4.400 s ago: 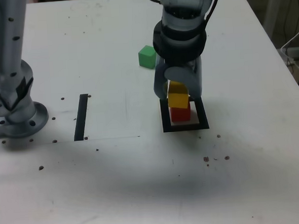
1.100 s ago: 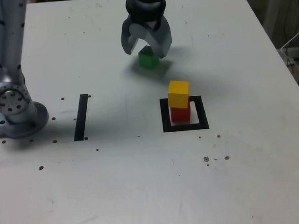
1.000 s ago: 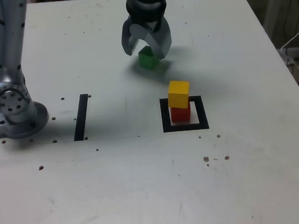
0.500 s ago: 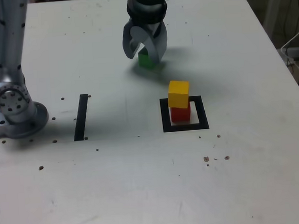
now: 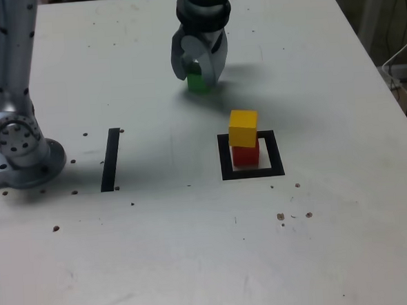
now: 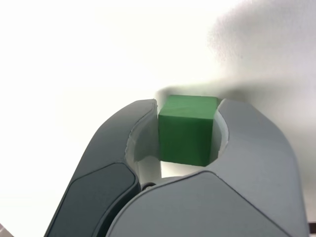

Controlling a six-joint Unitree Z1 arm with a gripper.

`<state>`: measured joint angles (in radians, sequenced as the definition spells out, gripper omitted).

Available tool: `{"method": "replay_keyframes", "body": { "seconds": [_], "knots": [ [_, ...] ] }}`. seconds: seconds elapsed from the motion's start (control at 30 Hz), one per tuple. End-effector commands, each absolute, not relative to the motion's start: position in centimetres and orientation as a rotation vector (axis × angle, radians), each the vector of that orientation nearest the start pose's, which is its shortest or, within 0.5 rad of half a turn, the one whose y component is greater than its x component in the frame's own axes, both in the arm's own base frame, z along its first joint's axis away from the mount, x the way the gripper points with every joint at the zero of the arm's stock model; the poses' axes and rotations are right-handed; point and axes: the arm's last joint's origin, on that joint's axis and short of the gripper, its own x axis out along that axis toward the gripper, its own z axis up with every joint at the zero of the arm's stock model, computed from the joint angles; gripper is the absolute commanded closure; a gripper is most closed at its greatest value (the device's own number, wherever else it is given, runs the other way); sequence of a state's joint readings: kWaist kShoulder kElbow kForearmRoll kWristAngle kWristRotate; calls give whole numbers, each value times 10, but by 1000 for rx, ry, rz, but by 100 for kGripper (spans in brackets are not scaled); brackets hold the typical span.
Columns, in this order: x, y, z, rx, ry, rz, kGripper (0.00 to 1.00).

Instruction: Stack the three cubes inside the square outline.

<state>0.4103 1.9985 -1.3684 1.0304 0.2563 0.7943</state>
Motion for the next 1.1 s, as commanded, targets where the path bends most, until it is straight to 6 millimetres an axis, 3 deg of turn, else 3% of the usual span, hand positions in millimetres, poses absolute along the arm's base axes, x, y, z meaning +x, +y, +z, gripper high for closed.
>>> {"method": "replay_keyframes", "body": {
  "seconds": [0.0, 0.33, 0.63, 1.07],
  "knots": [
    [310, 145, 231, 451, 1757, -200, 85],
    [304, 104, 287, 504, 1660, -208, 85],
    [306, 50, 318, 526, 1631, -209, 85],
    [304, -2, 325, 464, 1678, -101, 84]
  ]
}}
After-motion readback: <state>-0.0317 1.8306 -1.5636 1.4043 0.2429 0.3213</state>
